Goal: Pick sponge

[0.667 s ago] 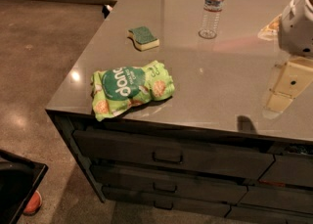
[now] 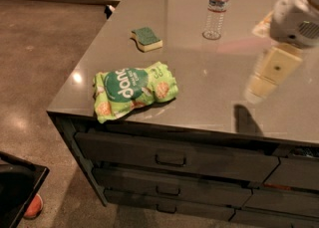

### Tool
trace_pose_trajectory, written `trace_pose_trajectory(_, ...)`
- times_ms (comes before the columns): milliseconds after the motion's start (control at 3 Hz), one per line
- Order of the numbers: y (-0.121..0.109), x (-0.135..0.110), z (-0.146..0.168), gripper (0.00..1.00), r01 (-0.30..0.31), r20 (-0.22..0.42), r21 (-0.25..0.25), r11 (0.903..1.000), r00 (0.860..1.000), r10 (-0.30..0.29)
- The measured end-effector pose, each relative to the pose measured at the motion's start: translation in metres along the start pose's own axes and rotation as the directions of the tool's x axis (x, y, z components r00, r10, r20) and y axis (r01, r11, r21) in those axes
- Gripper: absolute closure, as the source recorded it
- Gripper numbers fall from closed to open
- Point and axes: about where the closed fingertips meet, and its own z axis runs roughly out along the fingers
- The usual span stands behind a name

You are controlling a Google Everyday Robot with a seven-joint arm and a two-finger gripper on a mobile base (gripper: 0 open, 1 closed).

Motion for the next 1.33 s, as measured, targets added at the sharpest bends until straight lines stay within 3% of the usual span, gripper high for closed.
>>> trace_pose_trajectory(333, -0.033, -0.031, 0.018, 0.00, -0.079, 0.071, -0.006, 0.9968, 0.994, 0.080)
trace_pose_trajectory(667, -0.069, -0.070, 0.037, 0.00, -0.187, 0.146, 0.040, 0.9815, 0.973, 0.180)
trace_pose_trajectory(1000, -0.103, -0.103, 0.059, 0.00, -0.301, 0.190, 0.070, 0.9511, 0.940, 0.283)
trace_pose_trajectory(1333, -0.127, -0.127, 0.074, 0.00, -0.368, 0.213, 0.072, 0.9269, 0.914, 0.347)
